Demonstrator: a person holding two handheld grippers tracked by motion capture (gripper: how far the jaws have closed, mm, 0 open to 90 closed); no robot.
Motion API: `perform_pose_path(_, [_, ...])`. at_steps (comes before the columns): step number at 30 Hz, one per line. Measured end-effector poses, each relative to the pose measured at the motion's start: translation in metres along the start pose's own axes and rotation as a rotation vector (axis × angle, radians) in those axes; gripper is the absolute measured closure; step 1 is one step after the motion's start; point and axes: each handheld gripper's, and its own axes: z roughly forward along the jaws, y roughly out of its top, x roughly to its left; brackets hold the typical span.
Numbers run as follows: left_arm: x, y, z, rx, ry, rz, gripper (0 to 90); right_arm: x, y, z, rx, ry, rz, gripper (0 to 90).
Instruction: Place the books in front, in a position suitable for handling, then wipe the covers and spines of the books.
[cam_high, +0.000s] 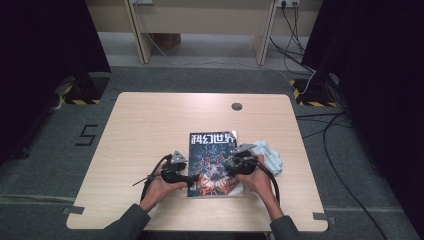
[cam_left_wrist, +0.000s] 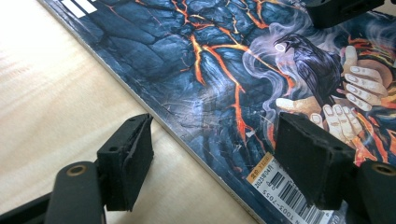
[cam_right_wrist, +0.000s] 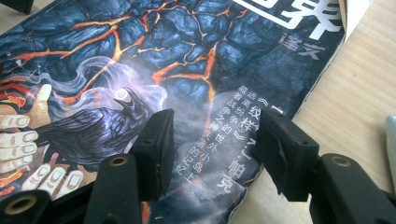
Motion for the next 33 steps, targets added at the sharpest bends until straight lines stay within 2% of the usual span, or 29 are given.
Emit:
perform_pose_path(2, [0.001,0.002,0.001,-0.007,0.02,0.007,27.1,-0.002,0.002,0.002,-0.002,-0.007,0.008,46.7])
perform_pose_path(11, [0.001,0.001,0.001,-0.006,0.023,-0.019,27.0,-0.001,0.001,0.002,-0.014,-0.017,0.017,46.7])
perform_pose_path(14, [0.0,0.0,-0.003,-0.009,0.037,-0.009,26.5,-0.001,0.001,0.002,-0.013,-0.022,0.021,42.7])
perform_pose_path(15, [0.001,-0.002,-0.008,-0.024,0.024,-0.026,24.7,-0.003,0.002,0.001,-0.008,-0.006,0.039,37.3])
perform_pose_path(16, [0.001,-0.002,-0.008,-0.024,0.024,-0.026,24.0,-0.003,0.002,0.001,-0.008,-0.006,0.039,37.3])
perform_pose_path(19, [0.003,-0.007,-0.017,-0.031,-0.008,-0.068,22.4,-0.006,0.002,-0.006,-0.028,-0.024,0.062,35.9])
perform_pose_path(23, [0.002,-0.015,-0.026,-0.019,-0.043,-0.087,20.6,-0.014,0.0,-0.019,-0.067,-0.015,0.108,34.9])
perform_pose_path(26, [-0.002,-0.024,-0.035,0.009,-0.062,-0.071,18.5,-0.02,-0.004,-0.025,-0.076,-0.027,0.115,34.3])
perform_pose_path(28, [-0.003,-0.03,-0.043,0.01,-0.053,-0.059,18.1,-0.023,-0.006,-0.028,-0.076,-0.047,0.122,33.8])
perform_pose_path(33, [-0.002,-0.046,-0.056,0.022,-0.066,-0.072,18.1,-0.03,-0.007,-0.033,-0.085,-0.064,0.147,30.9])
